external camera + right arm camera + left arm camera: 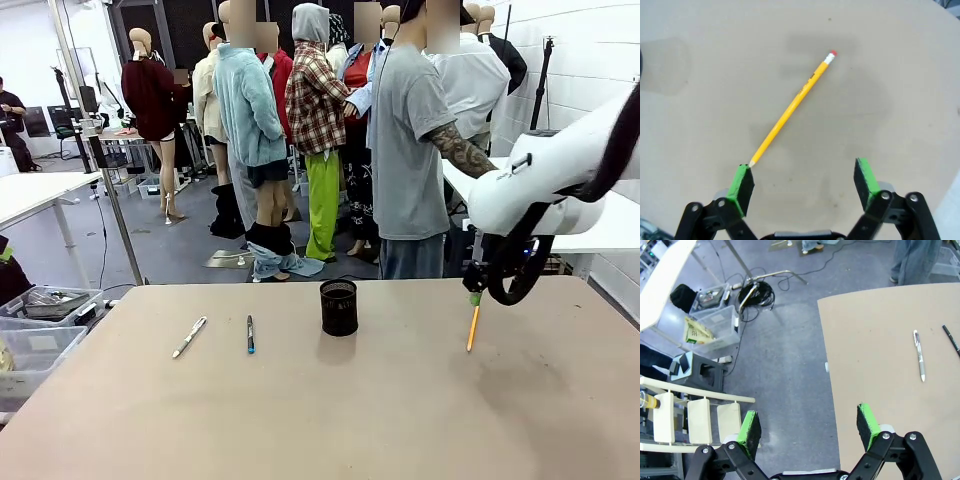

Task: Place the pens into the pen holder.
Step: Pick up a writing instrument from the table and place it into the Pen holder.

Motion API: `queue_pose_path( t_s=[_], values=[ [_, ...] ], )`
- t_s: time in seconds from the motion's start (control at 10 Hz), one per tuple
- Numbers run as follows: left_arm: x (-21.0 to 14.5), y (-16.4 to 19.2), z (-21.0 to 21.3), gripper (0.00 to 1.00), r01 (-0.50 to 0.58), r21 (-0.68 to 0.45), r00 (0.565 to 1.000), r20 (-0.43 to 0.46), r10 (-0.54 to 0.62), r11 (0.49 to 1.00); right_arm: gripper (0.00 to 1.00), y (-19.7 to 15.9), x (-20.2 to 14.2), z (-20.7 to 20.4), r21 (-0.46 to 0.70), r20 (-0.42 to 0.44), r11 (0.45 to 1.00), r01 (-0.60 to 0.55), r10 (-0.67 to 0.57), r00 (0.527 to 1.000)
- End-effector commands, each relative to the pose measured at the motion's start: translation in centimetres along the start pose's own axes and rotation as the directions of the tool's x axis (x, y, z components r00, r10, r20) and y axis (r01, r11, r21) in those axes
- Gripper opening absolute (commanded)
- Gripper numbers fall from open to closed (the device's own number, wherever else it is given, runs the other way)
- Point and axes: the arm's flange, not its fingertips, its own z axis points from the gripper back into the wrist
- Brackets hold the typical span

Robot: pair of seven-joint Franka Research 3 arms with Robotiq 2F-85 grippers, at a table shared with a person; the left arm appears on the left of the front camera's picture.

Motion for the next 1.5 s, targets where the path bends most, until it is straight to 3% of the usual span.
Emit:
queue_pose_path(
  t_s=[0.0,0.4,0.9,1.4],
  values=[
    [-0.1,0.2,0.0,1.00,0.002,0.003,1.000,0.000,-0.002,1.000,1.00,0.5,2.3,-1.9,0.023,-0.061,1.000,0.010,-0.009,0.998],
    [-0.1,0.2,0.0,1.00,0.002,0.003,1.000,0.000,-0.002,1.000,1.00,0.5,2.8,-6.1,0.012,-0.115,0.994,0.112,-0.110,0.987],
    [-0.1,0.2,0.0,1.00,0.002,0.003,1.000,0.000,-0.002,1.000,0.97,0.7,3.4,-7.6,0.024,-0.139,0.994,0.104,-0.100,0.985],
    [-0.1,0.2,0.0,1.00,0.002,0.003,1.000,0.000,-0.002,1.000,0.00,1.3,4.0,-8.4,-0.016,-0.189,0.996,0.092,-0.093,0.978]
  ],
)
